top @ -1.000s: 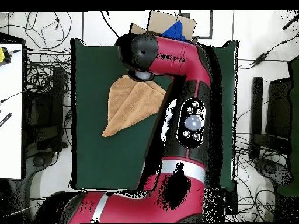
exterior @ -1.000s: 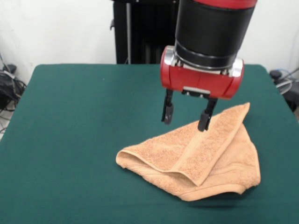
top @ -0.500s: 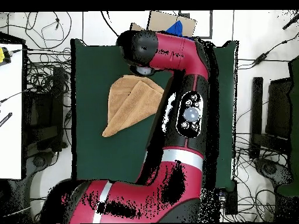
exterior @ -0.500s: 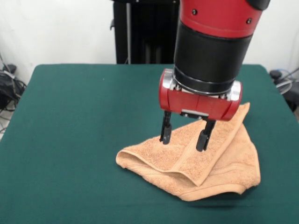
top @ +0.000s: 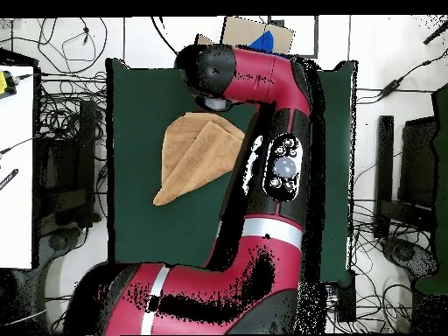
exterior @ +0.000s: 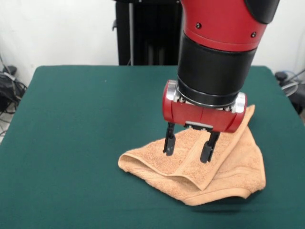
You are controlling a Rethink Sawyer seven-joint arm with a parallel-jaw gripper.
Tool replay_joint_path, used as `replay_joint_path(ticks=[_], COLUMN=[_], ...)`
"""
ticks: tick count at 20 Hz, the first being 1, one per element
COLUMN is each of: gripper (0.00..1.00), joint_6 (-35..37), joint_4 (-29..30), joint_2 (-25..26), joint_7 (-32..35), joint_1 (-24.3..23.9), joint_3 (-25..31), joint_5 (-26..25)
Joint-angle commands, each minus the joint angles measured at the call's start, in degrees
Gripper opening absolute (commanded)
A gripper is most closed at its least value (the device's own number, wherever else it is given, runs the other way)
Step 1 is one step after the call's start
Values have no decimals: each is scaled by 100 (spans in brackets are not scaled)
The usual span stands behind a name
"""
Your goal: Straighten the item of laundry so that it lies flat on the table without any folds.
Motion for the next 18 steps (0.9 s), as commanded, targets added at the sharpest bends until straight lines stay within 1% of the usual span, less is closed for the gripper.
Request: replay_joint_path(ticks=[1,5,13,18], gripper=[100,100,100,100], joint_6=[229,165,213,174], joint_4=[137,263,28,277], joint_2=[255,217,404,297], joint_7=[1550,1624,1651,1569], joint_1=[-20,13,44,70], joint_3=[126,137,138,114], joint_5=[208,282,364,415])
